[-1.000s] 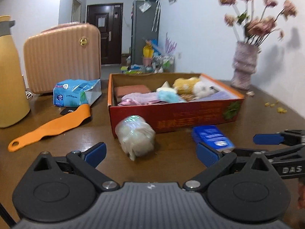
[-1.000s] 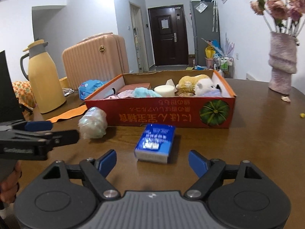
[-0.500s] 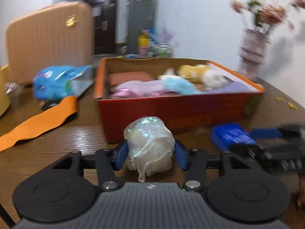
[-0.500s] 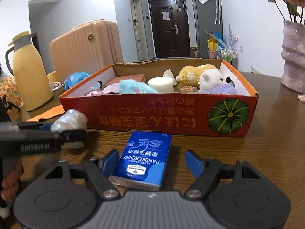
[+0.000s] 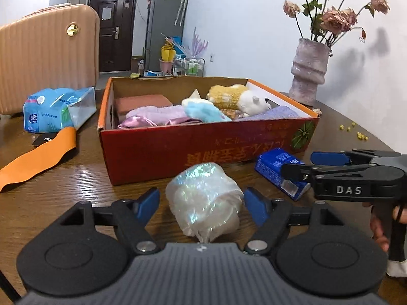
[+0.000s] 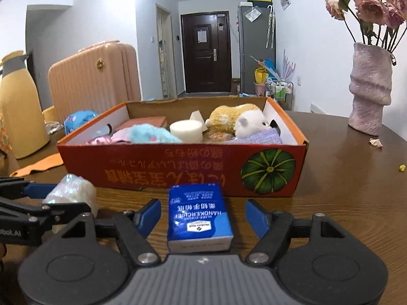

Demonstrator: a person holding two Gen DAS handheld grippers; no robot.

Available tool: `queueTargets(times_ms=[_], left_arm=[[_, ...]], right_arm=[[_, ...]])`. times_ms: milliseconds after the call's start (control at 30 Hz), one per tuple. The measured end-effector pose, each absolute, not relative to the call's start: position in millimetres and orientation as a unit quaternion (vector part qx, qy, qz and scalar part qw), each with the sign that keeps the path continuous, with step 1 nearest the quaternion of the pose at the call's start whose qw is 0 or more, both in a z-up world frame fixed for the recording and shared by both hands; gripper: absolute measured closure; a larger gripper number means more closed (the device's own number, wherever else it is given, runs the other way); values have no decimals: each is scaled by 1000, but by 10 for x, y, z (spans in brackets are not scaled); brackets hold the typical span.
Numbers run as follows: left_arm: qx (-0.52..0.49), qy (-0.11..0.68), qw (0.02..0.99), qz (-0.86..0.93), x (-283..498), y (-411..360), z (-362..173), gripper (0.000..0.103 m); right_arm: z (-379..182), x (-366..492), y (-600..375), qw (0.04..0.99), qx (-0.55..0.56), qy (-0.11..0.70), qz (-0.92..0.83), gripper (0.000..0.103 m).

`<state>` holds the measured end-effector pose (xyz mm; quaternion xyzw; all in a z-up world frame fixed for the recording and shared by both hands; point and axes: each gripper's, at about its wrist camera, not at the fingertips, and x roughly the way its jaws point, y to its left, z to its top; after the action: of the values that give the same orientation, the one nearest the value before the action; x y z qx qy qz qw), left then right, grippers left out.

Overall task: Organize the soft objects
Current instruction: 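Grasp the white wrapped ball with the left gripper while the right grasps the tissue pack, then carry both items into the box and open both grippers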

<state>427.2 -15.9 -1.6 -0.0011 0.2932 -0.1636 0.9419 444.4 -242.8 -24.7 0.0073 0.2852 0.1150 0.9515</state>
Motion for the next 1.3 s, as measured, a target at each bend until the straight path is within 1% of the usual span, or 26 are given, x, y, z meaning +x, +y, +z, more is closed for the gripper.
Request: queueTargets(times_ms=[133,233,267,300,333,367,400,433,600,667,800,1000,1300], left_arm=[[7,286,941,-182,4183,-209,28,27],[28,283,945,-159,4184,-255,-24,28],[33,284,946,-152,4192,-268,-52,29],[33,285,946,-152,4202,-266,-77,34],[31,289,944,-158,4217,-260,-96,55],[26,294,940,-168,4227,-257,-104,60],[19,291,940,-175,4217,-253,-96,62],[17,288,941,-179,4198,-260,-82,64],[-6,291,942,-170,3963,-316,27,64],[-21,289,942,-170,3769,-316,68,64],[-68,308,933,-175,3292,-271,111,64],[-85,292,937,-175,2677,-271,305,64],[-67,254,949,-176,2187,-359,590,64]], right_arm=[[-206,4391,-2375,956,5,261,135,30],[-256,4444,-2351,951,-5,283,122,30],[-265,4467,-2374,949,3,290,122,30],[-270,4476,-2399,948,10,293,123,30],[-281,4493,-2423,946,18,298,124,31],[-300,4516,-2434,942,22,309,125,40],[-323,4528,-2438,939,24,319,126,51],[-338,4537,-2435,936,25,327,130,51],[-265,4332,-2384,940,20,313,134,52],[-175,4049,-2366,945,9,294,142,52],[-94,3518,-2481,941,39,299,156,52],[71,2803,-2609,943,37,291,160,52],[292,2281,-2669,952,43,256,162,52]])
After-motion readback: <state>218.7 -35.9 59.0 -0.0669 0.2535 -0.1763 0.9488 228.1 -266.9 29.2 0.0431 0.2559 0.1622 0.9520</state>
